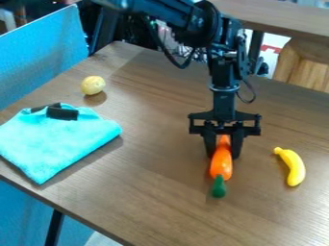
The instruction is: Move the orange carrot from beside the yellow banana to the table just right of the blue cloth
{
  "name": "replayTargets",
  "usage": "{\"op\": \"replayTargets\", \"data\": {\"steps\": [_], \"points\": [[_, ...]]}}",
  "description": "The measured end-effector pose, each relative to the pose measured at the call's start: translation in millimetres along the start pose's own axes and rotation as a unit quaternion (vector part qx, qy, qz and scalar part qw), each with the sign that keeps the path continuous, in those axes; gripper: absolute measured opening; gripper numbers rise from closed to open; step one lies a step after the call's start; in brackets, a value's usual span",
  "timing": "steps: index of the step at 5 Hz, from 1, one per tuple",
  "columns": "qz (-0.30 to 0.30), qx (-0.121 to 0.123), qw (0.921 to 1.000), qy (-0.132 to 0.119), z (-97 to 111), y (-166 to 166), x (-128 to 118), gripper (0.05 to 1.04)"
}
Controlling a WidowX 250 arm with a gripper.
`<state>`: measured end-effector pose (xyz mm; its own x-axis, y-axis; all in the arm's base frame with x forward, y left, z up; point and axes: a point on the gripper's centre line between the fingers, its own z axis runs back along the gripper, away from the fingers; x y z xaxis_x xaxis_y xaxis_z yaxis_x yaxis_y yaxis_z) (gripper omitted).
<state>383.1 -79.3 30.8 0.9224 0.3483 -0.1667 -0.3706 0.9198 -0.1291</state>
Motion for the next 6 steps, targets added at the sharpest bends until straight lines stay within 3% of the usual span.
{"op": "replayTargets", "data": {"steps": [1,2,3,4,5,6], "points": [[-0.012,0.0,0.9999,-0.003,28.4,12.0,-16.7,0.486],[0.035,0.048,0.9979,0.027,45.5,51.7,-31.3,0.486],[0.014,0.073,0.9932,0.09,48.0,88.2,-47.0,0.486],[0.003,0.125,0.9821,0.14,34.2,117.5,-47.8,0.486],[-0.002,0.161,0.969,0.187,10.2,133.7,-47.5,0.486],[-0.016,0.177,0.9631,0.203,0.4,140.1,-38.3,0.485]]}}
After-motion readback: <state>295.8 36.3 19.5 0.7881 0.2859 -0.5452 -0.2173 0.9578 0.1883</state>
